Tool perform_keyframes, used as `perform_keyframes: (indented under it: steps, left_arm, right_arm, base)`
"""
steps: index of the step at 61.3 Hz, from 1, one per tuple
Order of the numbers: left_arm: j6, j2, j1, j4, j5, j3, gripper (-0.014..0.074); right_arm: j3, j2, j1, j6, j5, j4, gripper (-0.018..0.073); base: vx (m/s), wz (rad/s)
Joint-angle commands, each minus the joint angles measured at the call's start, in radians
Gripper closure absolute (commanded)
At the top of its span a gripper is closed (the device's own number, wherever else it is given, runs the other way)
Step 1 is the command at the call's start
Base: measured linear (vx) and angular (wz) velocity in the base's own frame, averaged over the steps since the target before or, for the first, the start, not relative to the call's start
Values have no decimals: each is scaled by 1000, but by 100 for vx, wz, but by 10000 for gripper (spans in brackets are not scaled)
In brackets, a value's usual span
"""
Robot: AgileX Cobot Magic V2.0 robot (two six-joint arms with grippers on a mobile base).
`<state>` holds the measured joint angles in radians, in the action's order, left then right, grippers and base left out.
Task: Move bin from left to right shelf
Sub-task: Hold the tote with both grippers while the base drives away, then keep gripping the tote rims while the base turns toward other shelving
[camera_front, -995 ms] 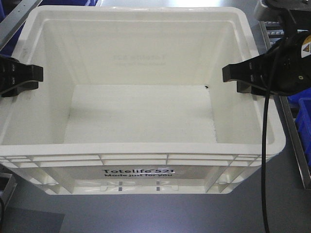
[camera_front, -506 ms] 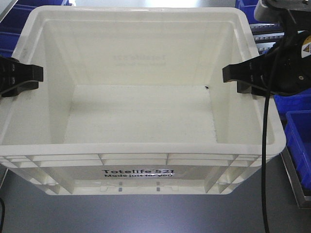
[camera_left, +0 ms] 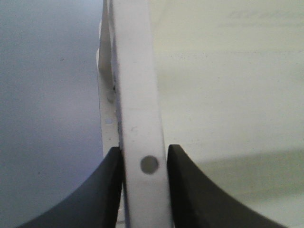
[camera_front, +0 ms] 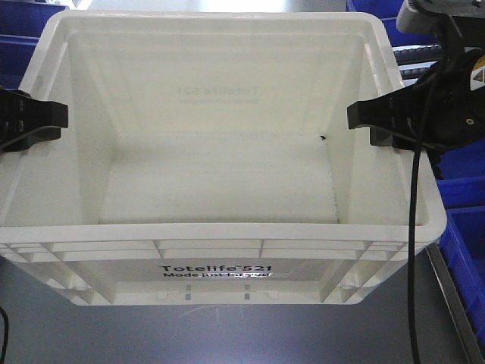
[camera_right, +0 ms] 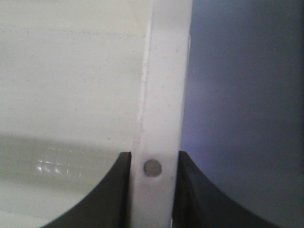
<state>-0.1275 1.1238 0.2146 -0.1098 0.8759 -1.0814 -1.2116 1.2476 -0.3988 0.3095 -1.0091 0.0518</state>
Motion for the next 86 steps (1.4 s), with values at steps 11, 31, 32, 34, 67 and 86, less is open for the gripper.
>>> perform_keyframes:
  steps: [11,31,32,34,67,86]
  left_arm:
    - [42,-41,1,-1,-102,-44,488]
    - [42,-41,1,-1,-102,-44,488]
    - [42,-41,1,-1,-102,-44,488]
    - [42,-41,1,-1,-102,-44,488]
    - [42,-41,1,-1,-102,-44,488]
    - [42,-41,1,-1,-102,-44,488]
  right_arm:
    - [-39,-36,10,-33,98,75,559]
    - [-39,-36,10,-33,98,75,559]
    - [-39,-36,10,-33,98,75,559]
    - [-39,-36,10,-33,98,75,559]
    - [-39,-36,10,-33,98,75,559]
    - [-39,-36,10,-33,98,75,559]
  base:
    - [37,-3]
    - [36,-3]
    - [35,-4]
    - [35,-4]
    - [35,-4]
    - [34,-6]
